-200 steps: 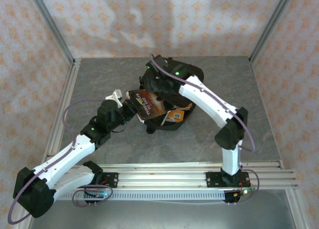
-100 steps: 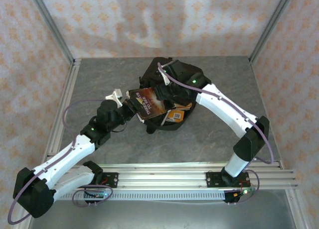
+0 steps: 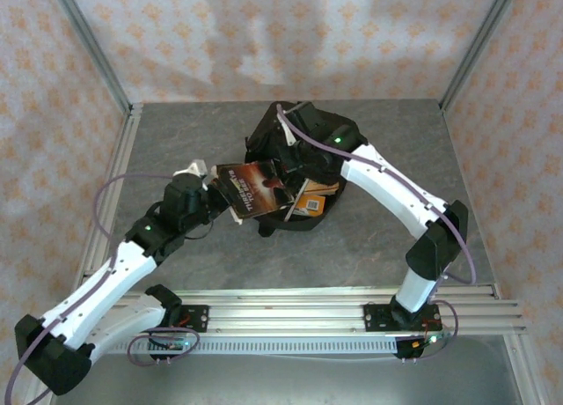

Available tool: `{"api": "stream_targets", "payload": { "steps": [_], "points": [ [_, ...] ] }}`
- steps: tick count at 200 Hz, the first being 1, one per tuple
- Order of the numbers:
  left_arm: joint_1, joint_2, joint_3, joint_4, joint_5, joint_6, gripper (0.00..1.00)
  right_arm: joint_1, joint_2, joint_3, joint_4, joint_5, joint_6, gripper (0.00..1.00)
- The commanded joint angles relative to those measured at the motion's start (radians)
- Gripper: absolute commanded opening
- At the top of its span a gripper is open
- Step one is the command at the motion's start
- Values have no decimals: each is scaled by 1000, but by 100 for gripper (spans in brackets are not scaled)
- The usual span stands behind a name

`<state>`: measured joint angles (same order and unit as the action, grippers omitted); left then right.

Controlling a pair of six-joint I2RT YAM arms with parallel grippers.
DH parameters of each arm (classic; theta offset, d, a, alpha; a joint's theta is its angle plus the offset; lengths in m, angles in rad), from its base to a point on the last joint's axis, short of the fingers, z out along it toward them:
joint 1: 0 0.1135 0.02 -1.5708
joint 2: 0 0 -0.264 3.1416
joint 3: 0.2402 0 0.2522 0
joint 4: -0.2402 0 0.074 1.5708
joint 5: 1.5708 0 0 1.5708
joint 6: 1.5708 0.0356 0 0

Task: Pack books, pencil case, and school supplies into a backpack

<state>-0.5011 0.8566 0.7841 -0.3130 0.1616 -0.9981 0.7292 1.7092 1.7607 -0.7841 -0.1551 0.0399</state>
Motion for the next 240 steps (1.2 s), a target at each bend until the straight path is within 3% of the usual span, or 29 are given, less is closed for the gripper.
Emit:
{"api": "stream_targets", "payload": {
  "steps": [1, 37, 80, 131, 184, 240],
  "points": [
    [24, -33, 103, -105, -69, 56, 0, 0, 16, 94, 81, -68, 222, 0],
    [84, -28, 126, -112, 3, 27, 0, 6, 130, 255, 47, -74, 455, 0],
    [141, -23, 103, -80, 47, -16, 0, 61, 148, 293, 108, 23, 632, 0],
    [185, -14, 16, 56, 93, -87, 0, 145, 152, 388, 85, 109, 652, 0],
    [196, 40, -192, 475, 140, -249, 0, 147, 144, 395, 61, 102, 631, 0],
    [195, 155, -251, 681, 124, -224, 0, 147, 99, 290, 106, 97, 607, 0]
  ]
}}
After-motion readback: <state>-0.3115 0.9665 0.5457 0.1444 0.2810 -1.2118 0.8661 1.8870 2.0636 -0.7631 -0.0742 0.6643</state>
